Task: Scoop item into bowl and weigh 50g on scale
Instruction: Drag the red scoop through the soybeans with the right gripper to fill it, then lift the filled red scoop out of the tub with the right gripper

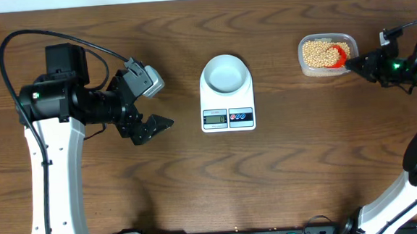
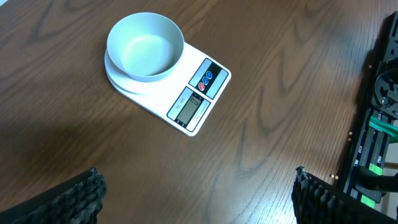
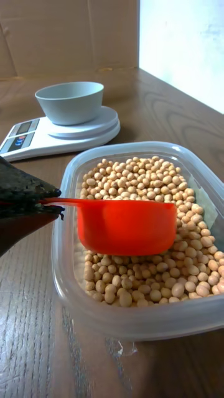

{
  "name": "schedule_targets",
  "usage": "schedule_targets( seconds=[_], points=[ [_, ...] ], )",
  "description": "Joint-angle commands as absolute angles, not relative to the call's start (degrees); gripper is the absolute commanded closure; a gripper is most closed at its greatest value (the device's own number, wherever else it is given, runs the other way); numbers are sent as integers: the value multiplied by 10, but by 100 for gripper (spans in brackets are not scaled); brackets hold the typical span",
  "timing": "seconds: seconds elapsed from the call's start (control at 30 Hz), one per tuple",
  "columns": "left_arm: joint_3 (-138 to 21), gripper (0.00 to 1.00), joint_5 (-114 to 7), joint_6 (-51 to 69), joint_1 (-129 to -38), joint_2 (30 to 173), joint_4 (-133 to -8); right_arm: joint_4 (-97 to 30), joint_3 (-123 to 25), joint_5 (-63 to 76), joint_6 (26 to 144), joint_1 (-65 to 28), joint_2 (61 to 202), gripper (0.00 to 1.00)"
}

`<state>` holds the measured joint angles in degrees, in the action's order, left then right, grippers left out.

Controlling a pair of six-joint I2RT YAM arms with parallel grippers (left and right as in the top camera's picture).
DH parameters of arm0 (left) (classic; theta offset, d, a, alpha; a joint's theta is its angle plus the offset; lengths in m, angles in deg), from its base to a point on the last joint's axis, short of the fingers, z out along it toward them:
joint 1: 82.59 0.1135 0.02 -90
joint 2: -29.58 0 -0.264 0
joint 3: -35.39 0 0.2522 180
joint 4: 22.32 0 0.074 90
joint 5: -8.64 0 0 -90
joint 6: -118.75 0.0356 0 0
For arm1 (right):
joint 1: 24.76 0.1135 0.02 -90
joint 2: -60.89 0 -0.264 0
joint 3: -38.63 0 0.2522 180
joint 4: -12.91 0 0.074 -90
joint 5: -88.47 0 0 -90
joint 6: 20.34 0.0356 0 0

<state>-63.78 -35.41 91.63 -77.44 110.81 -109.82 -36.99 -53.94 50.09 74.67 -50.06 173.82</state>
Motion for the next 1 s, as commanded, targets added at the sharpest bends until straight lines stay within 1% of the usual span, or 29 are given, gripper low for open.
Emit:
schedule_targets(
  seconds=[0.0,0.33,0.47,0.97],
  points=[
    [-634,2,-356,922,-773,1108,-1102,-368,-540,538,750,-510,1742,99],
    [-634,2,-356,922,-773,1108,-1102,-369,-540,564,750,-534,1742,99],
    [-634,2,-356,922,-773,1108,-1102,-368,-540,597,750,-545,1742,99],
    [-634,2,-356,922,-773,1108,-1102,-369,-540,621,750,-545,1742,99]
  ],
)
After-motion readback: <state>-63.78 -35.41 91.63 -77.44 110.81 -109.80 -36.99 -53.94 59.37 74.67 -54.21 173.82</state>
